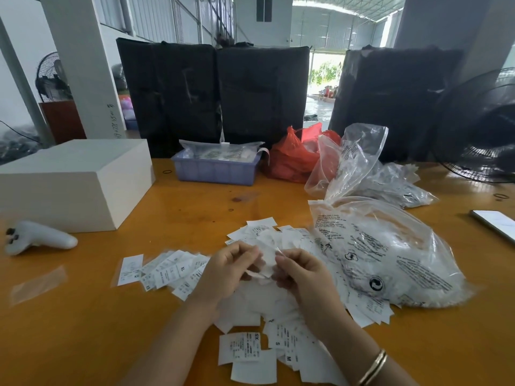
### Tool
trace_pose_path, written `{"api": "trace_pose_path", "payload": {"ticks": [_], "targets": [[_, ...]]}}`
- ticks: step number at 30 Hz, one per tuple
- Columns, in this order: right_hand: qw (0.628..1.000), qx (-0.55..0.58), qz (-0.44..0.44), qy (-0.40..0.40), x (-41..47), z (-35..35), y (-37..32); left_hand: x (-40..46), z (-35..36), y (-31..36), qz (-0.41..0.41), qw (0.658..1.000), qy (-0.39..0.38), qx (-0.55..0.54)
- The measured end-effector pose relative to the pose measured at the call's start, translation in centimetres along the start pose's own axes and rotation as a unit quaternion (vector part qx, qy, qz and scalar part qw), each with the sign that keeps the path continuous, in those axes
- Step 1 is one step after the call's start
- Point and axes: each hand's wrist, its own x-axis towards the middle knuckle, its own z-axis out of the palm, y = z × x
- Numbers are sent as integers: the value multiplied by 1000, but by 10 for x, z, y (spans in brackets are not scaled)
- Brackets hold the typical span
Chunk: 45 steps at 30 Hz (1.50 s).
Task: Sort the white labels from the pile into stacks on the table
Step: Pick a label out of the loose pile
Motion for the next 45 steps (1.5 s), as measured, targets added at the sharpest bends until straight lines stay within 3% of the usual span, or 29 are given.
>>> {"api": "trace_pose_path", "payload": {"ticks": [2,4,7,9,11,12,14,16,19,23,30,34,37,39,41,43,45], "targets": [[998,61,5,-10,0,0,-2,-2,1,2,-36,995,-57,-75],[996,89,8,-11,1,-1,-4,-4,4,2,-51,991,-90,-81],[997,73,-5,-4,2,-1,-6,-2,9,-1,-46,995,6,-93],[999,32,-38,15,4,-4,-7,2,4,-3,-60,981,75,-168],[982,-132,-117,62,8,-9,-8,5,-3,-1,-55,966,113,-227],[942,-276,-171,83,11,-13,-8,6,-6,-1,-47,965,129,-222],[807,-529,-257,54,14,-15,-6,7,-10,-2,-37,970,169,-172],[711,-645,-279,-3,17,-13,0,8,-12,-5,-34,968,206,-139],[654,-693,-303,-1,18,-8,4,9,-13,-7,-33,967,223,-122],[613,-737,-285,-10,23,-9,5,10,-11,-9,-25,968,225,-110],[653,-692,-307,25,19,-9,3,7,-10,-8,-25,972,215,-96],[683,-680,-265,17,19,-11,1,7,-10,-9,-30,972,213,-96],[788,-577,-215,15,18,-11,-1,7,-9,-8,-22,972,214,-93],[876,-453,-167,24,17,-13,-3,7,-10,-6,-16,973,215,-82],[940,-303,-143,63,15,-15,-8,7,-10,-6,-10,975,209,-78],[978,-140,-119,94,12,-17,-13,6,-9,-7,5,979,197,-51],[990,-24,-89,105,11,-19,-17,5,-8,-7,27,984,174,-9]]}}
